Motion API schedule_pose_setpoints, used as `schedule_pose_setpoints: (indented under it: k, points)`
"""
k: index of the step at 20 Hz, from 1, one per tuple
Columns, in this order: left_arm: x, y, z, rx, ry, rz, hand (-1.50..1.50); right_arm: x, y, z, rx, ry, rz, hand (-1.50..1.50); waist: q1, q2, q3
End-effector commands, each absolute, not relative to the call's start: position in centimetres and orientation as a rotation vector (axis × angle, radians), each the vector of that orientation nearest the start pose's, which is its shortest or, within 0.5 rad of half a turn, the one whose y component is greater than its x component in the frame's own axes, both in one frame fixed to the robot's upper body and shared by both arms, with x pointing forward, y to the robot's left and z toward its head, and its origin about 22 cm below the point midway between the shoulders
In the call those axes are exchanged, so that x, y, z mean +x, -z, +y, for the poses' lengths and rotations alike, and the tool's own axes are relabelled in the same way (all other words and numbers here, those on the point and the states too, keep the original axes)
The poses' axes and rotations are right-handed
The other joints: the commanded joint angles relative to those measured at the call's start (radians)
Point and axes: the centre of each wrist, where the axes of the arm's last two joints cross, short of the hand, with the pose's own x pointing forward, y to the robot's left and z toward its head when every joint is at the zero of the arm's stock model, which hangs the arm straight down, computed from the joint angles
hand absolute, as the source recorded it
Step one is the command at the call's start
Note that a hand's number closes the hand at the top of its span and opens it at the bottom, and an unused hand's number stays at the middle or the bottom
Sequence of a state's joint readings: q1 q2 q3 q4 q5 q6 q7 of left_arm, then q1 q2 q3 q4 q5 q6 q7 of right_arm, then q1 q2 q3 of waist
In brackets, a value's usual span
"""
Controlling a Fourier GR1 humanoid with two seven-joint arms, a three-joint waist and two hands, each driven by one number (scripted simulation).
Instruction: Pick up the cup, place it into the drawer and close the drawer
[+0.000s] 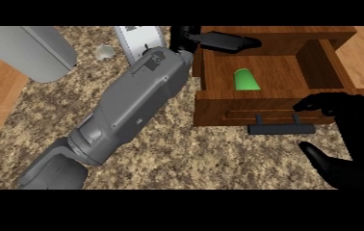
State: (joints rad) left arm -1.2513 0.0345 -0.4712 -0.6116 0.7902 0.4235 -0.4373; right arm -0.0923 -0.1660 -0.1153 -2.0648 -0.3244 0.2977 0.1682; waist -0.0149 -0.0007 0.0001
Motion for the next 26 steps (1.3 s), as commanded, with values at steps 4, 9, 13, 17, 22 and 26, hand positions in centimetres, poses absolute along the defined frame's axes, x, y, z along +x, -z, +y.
schedule_pose_setpoints:
  k: [4,9,13,17,22,26]
  points:
    - [41.9,-14.2,8.1,-0.311,-0.075,-1.948,-1.50,20.9,-15.3,-27.0,0.148,-0.491,-1.938,1.50,0.033,-0.008,-0.001]
    - [39.7,-12.4,12.9,-0.243,-0.109,-1.905,-1.50,21.5,-15.7,-27.7,0.056,-0.591,-1.893,1.50,0.059,-0.012,-0.001]
    - [37.1,-11.8,17.2,-0.262,-0.130,-1.885,-1.50,21.7,-13.4,-27.0,0.024,-0.617,-1.857,1.50,0.052,-0.008,0.000]
    - [34.9,-10.4,21.6,-0.225,-0.161,-1.897,-1.50,21.2,-13.7,-26.0,-0.044,-0.644,-1.828,1.50,0.034,-0.005,-0.001]
    - [32.7,-10.1,23.5,-0.270,-0.138,-1.907,-1.50,23.9,-11.5,-27.6,-0.170,-0.908,-1.790,1.50,0.050,-0.002,0.001]
    - [30.8,-7.8,25.2,-0.287,-0.181,-1.893,-1.50,25.1,-10.2,-24.7,-0.332,-1.104,-1.742,1.50,0.055,0.002,0.000]
